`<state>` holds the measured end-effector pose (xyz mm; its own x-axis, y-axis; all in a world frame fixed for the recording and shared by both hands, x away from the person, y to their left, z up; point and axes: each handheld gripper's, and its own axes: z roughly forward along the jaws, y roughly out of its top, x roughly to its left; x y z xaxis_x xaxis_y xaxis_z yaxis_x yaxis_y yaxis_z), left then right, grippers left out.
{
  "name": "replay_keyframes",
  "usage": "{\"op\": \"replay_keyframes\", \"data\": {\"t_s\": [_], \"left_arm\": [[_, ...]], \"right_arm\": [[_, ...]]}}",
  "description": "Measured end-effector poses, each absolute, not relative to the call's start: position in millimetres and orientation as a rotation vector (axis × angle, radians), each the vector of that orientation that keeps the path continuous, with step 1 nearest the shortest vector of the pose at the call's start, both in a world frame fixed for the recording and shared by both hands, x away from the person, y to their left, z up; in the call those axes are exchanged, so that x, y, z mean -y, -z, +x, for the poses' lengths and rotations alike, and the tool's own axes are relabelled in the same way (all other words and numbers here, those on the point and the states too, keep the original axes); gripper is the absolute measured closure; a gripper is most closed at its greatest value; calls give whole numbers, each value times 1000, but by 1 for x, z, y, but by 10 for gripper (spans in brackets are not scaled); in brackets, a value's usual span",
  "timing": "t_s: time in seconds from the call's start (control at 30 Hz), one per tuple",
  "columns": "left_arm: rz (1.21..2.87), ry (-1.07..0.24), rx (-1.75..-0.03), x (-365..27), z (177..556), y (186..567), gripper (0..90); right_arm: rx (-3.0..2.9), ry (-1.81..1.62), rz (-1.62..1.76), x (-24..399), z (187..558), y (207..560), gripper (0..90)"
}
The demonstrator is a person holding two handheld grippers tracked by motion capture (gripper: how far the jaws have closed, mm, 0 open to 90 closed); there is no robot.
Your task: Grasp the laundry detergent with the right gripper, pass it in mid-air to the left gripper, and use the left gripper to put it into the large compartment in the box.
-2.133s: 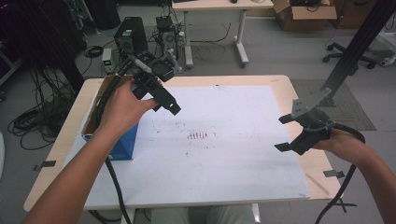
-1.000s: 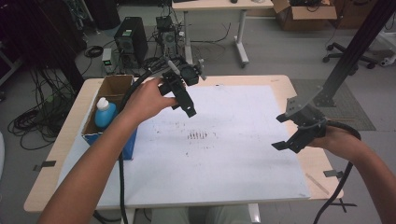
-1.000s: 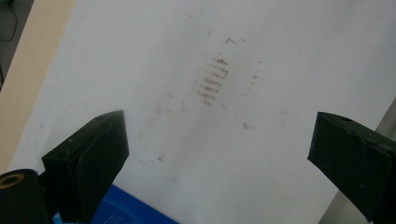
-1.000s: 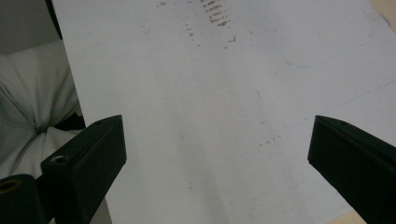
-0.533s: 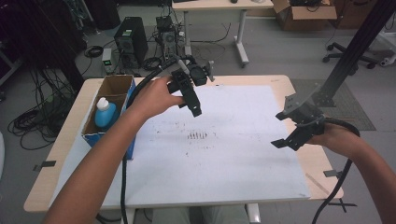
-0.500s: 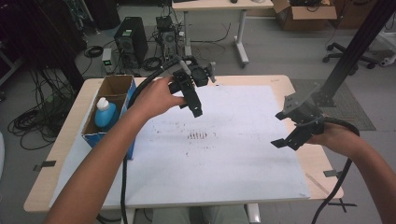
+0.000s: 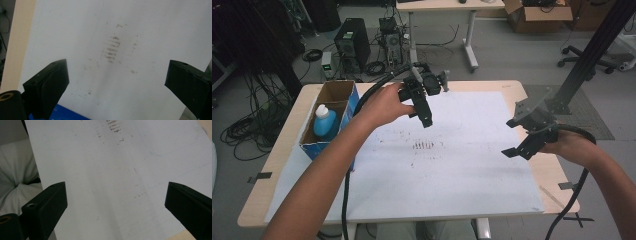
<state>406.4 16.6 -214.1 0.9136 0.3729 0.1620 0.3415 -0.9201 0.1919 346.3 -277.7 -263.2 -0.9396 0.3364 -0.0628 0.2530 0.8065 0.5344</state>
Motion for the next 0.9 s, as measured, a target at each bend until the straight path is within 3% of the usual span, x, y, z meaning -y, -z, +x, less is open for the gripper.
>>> {"op": "replay_keyframes", "data": {"t_s": [0.9], "left_arm": [[2891,-304,-550,-18,404,209,54]], "right_arm": [[-2833,-811,466,277,345,264,38]]}}
